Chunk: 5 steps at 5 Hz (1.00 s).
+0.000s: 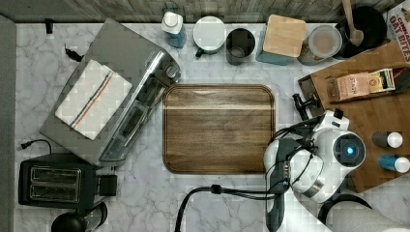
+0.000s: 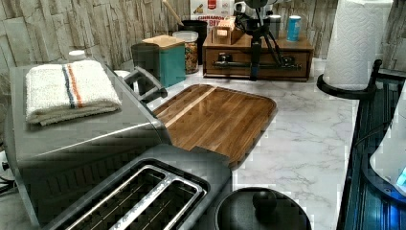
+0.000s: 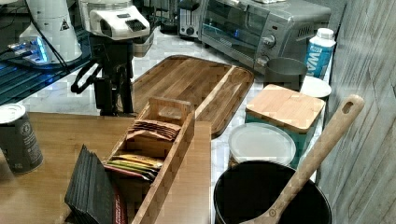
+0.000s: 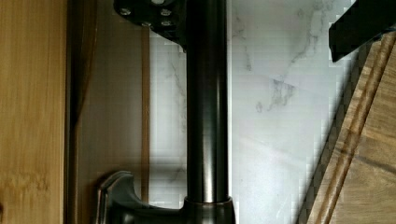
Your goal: Open the drawer.
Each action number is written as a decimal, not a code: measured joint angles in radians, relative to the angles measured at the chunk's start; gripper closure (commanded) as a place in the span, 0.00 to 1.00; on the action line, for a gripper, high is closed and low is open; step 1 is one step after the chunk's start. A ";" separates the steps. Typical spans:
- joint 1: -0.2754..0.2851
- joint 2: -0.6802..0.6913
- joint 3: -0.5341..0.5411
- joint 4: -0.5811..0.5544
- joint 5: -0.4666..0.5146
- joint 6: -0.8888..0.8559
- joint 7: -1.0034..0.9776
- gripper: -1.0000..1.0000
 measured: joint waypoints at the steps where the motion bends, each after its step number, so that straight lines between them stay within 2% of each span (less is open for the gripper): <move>1: -0.030 -0.007 0.021 0.016 0.033 -0.066 -0.101 0.00; 2: -0.033 -0.018 0.026 0.016 0.051 -0.104 -0.123 0.00; 3: -0.032 -0.056 0.040 -0.037 0.051 -0.082 -0.122 0.00; 4: 0.002 -0.135 0.045 -0.156 0.037 -0.005 -0.016 0.00; 5: 0.060 -0.219 0.053 -0.273 -0.003 0.054 0.115 0.00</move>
